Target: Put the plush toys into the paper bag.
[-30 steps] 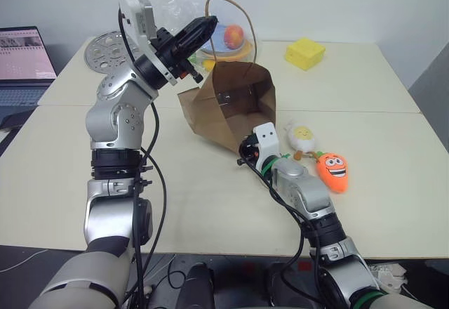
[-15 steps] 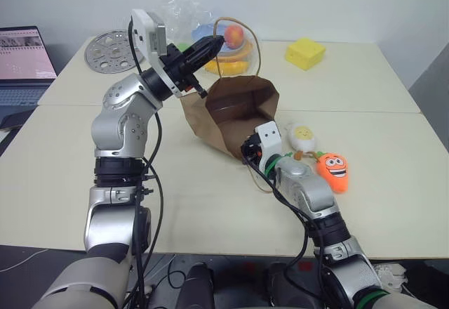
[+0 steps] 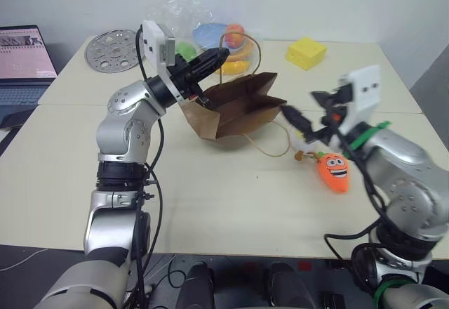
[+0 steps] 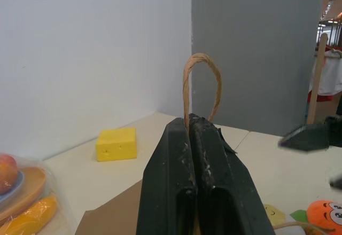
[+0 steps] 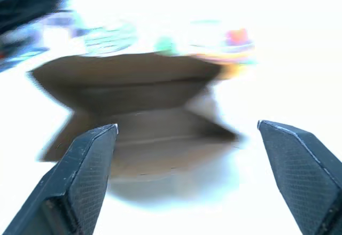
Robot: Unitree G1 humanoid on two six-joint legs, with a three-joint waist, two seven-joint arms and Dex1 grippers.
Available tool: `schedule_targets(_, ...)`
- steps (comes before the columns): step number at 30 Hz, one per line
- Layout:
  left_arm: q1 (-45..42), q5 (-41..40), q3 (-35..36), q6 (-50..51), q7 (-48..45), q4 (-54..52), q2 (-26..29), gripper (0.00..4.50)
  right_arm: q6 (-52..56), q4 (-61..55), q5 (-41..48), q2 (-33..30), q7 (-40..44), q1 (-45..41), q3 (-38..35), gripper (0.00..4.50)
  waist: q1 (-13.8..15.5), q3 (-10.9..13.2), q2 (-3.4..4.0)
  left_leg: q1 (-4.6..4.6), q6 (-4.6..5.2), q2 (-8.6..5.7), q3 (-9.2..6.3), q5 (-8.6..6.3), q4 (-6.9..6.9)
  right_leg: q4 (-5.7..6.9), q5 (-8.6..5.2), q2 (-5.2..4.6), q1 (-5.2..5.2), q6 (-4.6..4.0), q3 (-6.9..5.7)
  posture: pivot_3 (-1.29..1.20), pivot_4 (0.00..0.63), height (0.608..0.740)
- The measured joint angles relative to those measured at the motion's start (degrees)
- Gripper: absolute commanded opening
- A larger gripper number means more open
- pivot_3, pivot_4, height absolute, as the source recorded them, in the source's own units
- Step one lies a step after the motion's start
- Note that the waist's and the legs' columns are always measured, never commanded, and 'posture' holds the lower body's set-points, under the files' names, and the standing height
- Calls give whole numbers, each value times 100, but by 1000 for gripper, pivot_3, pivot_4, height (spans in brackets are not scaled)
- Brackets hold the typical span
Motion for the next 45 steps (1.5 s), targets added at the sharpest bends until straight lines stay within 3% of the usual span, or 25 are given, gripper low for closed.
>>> schedule_targets(6,26,-49,-8,43,-158,-73,46,0,104,-492,-325,-727,-226,1755,-228,4480,29,0,-1,-6,1,-1,2,-1,-3,-7,-1,0,-2,1,1,0,150,740)
schedule_targets(9,32,-84,-14,167,-346,-123,155,0,-51,-540,-471,-513,-331,2853,-264,4480,26,0,-1,-6,1,0,3,0,-1,-3,-1,0,-3,1,3,0,150,740)
schedule_targets(13,31,-87,-119,283,-631,-162,293,0,-632,-564,-598,-274,-415,3655,97,4480,-50,0,0,10,1,0,10,0,0,0,-1,1,5,1,11,0,150,740)
schedule_targets(18,30,-87,-144,349,-763,-168,427,0,-1016,-454,-631,244,-600,3736,260,4480,-34,-1,0,13,0,0,8,0,0,-1,-1,2,10,1,10,0,150,740)
schedule_targets(25,36,-86,-144,379,-739,-196,427,0,-1417,-178,-690,44,-642,3714,333,4480,-4,0,-1,11,0,0,6,0,-2,-2,-1,2,9,1,8,0,150,740)
schedule_targets(28,36,-86,-144,381,-736,-206,427,0,-1454,-150,-686,37,-653,3724,330,3646,-7,0,0,11,0,0,7,0,-1,-2,-1,2,9,1,9,0,150,740)
schedule_targets(38,36,-79,-145,366,-732,-206,419,0,-1832,19,-747,-146,-635,3814,428,163,-7,0,0,11,0,0,7,0,0,-2,-1,2,9,1,9,0,150,740)
schedule_targets(41,36,-78,-145,358,-736,-206,419,0,-1900,20,-667,-182,-530,3834,361,73,-7,0,0,11,0,0,7,0,0,-2,-1,2,9,1,9,0,150,740)
schedule_targets(45,35,-79,-144,358,-758,-203,430,0,-1914,6,30,-853,320,3569,-236,73,-1,0,0,12,0,0,9,0,3,-3,0,2,14,1,10,0,150,740)
